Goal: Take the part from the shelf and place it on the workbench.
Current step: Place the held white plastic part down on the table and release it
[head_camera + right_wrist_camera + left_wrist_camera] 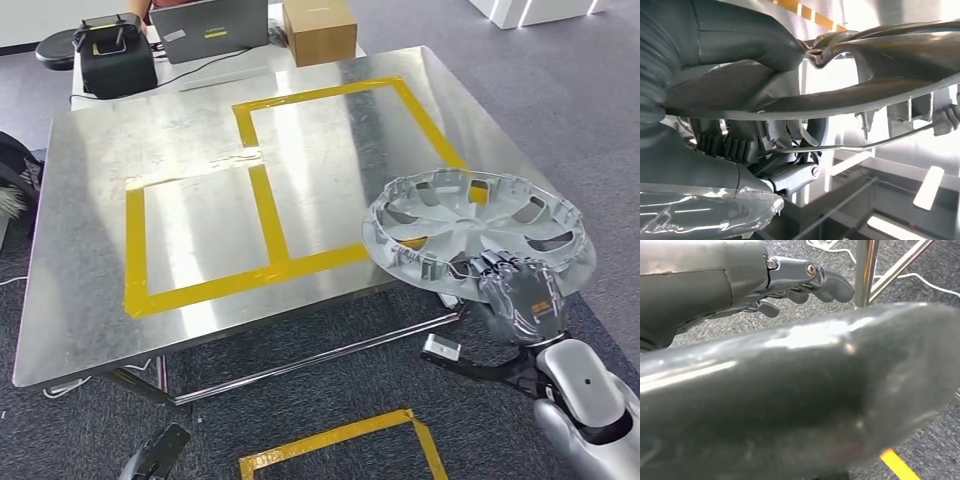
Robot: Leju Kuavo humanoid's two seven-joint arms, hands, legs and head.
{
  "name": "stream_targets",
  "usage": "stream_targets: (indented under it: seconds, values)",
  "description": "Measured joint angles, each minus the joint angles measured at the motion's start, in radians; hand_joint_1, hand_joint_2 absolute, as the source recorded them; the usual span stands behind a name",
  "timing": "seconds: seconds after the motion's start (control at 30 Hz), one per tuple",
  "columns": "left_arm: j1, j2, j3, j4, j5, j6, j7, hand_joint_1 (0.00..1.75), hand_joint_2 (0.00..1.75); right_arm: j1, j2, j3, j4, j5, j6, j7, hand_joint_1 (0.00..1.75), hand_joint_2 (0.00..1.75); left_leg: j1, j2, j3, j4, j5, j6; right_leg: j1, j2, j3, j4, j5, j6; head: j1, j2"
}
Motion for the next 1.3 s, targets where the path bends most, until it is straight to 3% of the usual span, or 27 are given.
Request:
stream_targets:
  seconds: [0.9,1.3]
  values:
    - [0.019,-0.002,0.042,-0.025,-0.037,-0.018,0.022,0.0,0.0,0.035,0.036,-0.123,0.109,-0.008,0.029,0.007,1.75,1.75,-0.004,0.0,0.0,0.001,0.0,0.002,-0.004,0.0,0.001,-0.003,0.002,0.003,0.0,0.0]
    - [-0.004,-0.013,0.055,-0.032,-0.077,-0.041,0.029,0.0,0.0,-0.174,0.114,-0.04,0.185,0.041,0.119,0.01,1.75,1.75,-0.004,0.001,-0.001,0.001,0.004,0.005,-0.004,0.001,0.001,-0.003,0.006,0.004,0.0,0.0]
